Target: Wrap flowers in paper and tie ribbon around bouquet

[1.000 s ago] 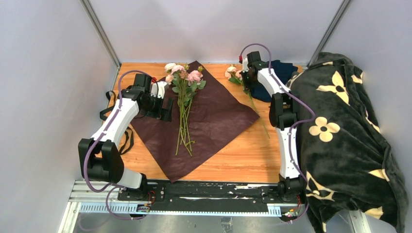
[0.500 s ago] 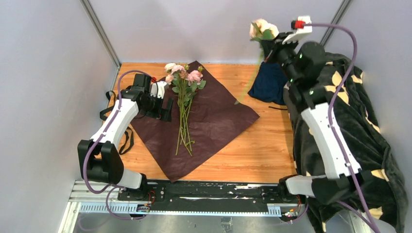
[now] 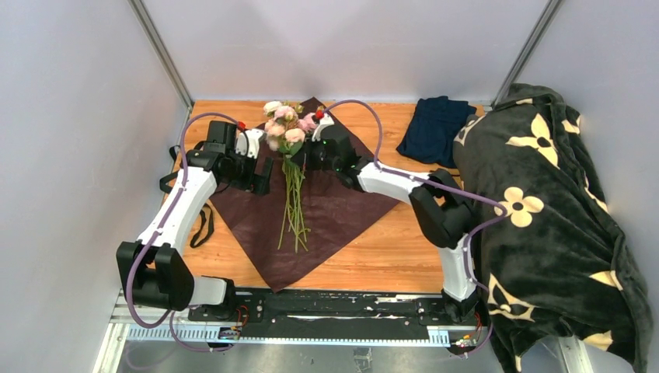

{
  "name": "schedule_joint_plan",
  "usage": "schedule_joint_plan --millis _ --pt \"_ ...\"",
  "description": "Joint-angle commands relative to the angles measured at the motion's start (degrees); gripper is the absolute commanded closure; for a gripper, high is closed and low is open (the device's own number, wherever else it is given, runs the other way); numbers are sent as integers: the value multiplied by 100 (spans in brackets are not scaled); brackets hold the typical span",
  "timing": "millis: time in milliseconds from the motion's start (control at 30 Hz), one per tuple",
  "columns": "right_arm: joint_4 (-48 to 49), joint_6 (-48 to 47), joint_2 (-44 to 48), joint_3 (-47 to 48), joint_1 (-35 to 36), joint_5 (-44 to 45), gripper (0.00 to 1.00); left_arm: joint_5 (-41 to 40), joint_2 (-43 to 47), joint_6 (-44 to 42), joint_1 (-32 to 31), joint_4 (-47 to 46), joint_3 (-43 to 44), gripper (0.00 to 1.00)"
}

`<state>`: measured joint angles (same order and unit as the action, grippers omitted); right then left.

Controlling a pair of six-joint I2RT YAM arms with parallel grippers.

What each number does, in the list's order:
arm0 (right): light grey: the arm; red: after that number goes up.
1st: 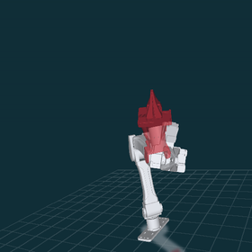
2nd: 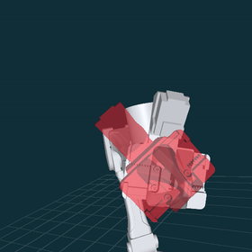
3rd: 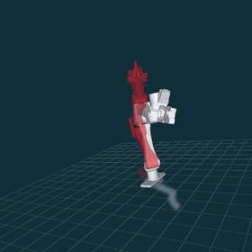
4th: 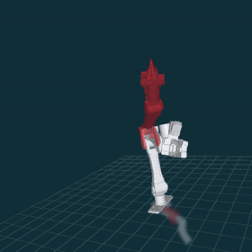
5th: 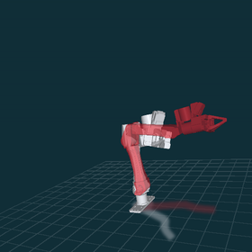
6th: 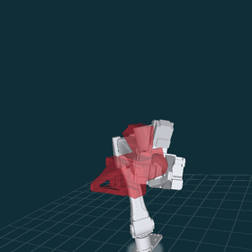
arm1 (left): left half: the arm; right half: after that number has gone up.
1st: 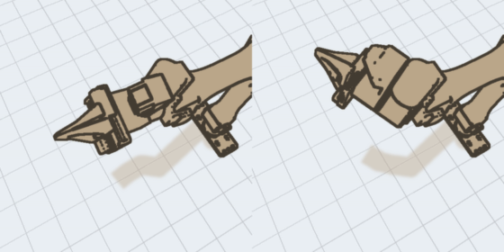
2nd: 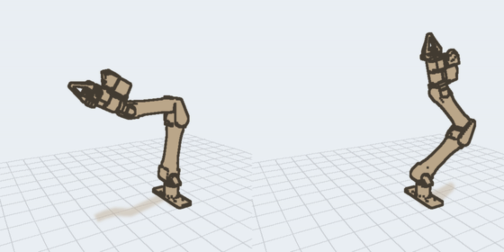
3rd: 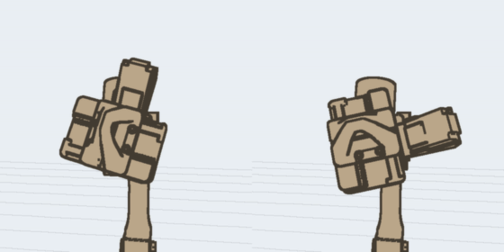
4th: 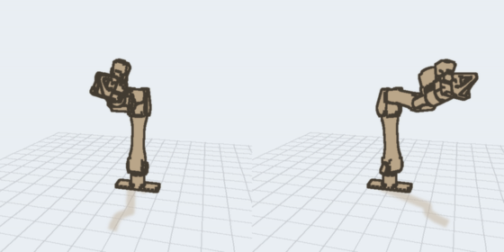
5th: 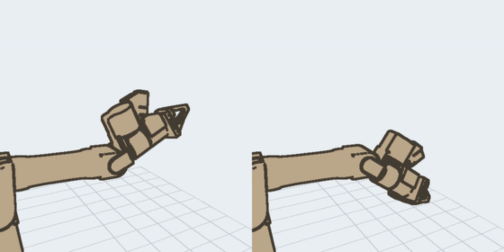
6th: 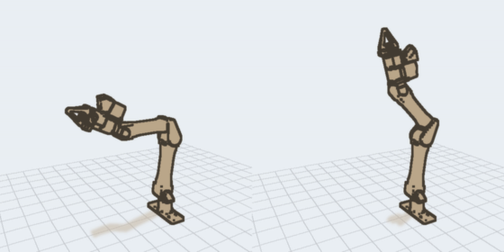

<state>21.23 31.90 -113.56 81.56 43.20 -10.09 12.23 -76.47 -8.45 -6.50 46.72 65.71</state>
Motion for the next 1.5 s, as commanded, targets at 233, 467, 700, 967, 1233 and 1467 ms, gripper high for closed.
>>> schedule_joint_plan --millis 233,467,700,967,1233,1467 --pt "161 240 -1232 850 -22 513 100 -74 -44 -68 27 -172 -73 0" --pt "-281 -193 -1347 1298 -66 523 87 -85 -118 -48 26 -163 -41 0" --pt "-3150 -1767 131 1509 -919 -287 21 -304 -49 -333 35 -59 70 0" --pt "-3973 -1525 2287 -1410 -3410 -417 15 -502 -435 -625 57 57 202 0" --pt "-3576 -1641 1190 -1835 -4768 -2531 13 -855 -707 -848 216 -43 -139 0" --pt "-2481 -1212 932 -2257 -4689 -3048 18 -1098 -852 -925 631 -449 -570 0"
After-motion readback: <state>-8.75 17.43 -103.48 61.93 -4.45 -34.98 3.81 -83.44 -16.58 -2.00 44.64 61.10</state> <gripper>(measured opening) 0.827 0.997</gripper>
